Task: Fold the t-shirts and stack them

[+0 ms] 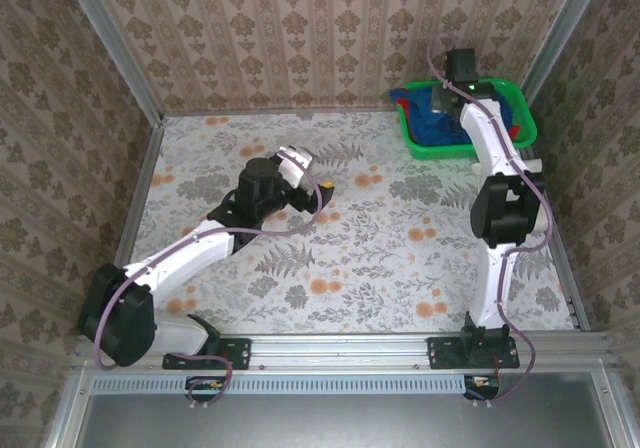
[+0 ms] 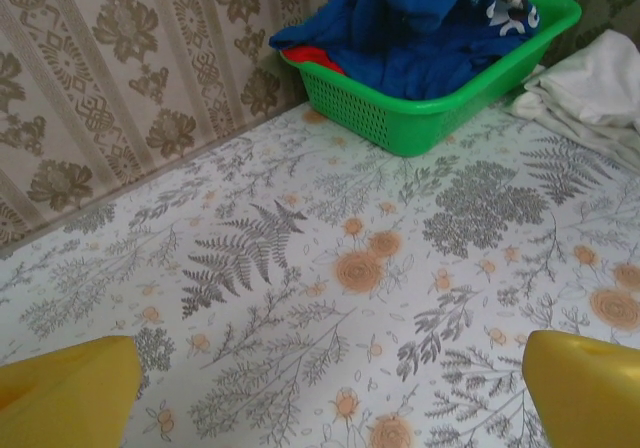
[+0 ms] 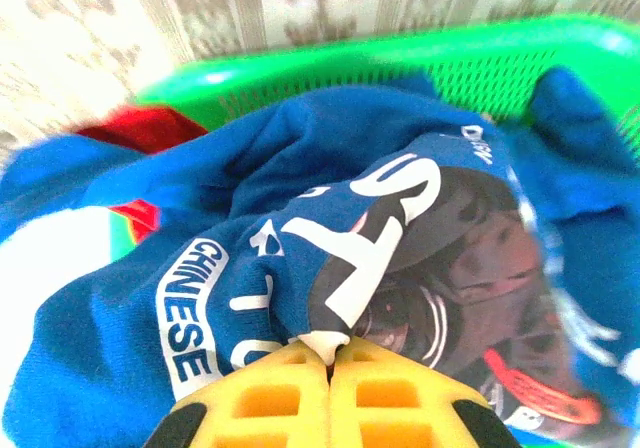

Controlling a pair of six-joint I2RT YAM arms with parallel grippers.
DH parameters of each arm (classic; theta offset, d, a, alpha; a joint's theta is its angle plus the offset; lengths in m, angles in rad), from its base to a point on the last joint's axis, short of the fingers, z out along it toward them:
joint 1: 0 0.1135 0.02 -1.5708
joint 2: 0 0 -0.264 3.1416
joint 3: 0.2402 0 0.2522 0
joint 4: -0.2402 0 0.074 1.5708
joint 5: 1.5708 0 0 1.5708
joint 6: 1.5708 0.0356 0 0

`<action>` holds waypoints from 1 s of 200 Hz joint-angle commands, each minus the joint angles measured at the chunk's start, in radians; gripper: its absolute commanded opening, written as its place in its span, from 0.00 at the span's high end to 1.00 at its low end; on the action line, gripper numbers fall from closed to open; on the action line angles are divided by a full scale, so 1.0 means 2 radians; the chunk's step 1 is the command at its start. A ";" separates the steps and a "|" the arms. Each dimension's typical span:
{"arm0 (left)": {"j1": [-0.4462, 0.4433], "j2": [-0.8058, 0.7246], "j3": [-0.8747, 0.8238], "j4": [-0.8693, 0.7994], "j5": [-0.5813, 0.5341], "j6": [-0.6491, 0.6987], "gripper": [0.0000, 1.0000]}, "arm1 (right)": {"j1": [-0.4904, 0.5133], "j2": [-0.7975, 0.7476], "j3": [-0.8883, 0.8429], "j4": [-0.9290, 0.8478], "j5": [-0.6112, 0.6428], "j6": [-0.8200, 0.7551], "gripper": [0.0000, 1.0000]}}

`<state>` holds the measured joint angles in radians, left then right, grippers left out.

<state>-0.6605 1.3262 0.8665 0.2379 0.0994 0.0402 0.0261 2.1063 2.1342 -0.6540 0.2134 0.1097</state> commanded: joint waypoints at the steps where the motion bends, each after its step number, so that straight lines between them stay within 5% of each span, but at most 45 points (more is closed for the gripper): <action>1: 0.000 0.012 0.017 0.034 -0.008 -0.013 0.00 | 0.016 -0.078 -0.007 0.024 0.018 -0.016 1.00; 76: 0.049 -0.010 0.033 0.018 0.003 -0.002 0.00 | 0.112 -0.139 0.107 -0.028 -0.015 -0.060 1.00; 134: 0.119 -0.065 0.001 -0.003 0.012 -0.038 0.00 | 0.168 -0.109 0.226 -0.058 -0.141 -0.050 1.00; 200: 0.152 -0.138 -0.060 -0.024 -0.008 -0.090 0.00 | 0.194 -0.068 0.232 -0.050 -0.248 0.024 1.00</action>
<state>-0.3702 1.0943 0.7753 0.2256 0.0959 -0.0772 0.3973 1.9240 2.5820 -0.7681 -0.1860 0.0883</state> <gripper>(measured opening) 0.997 0.045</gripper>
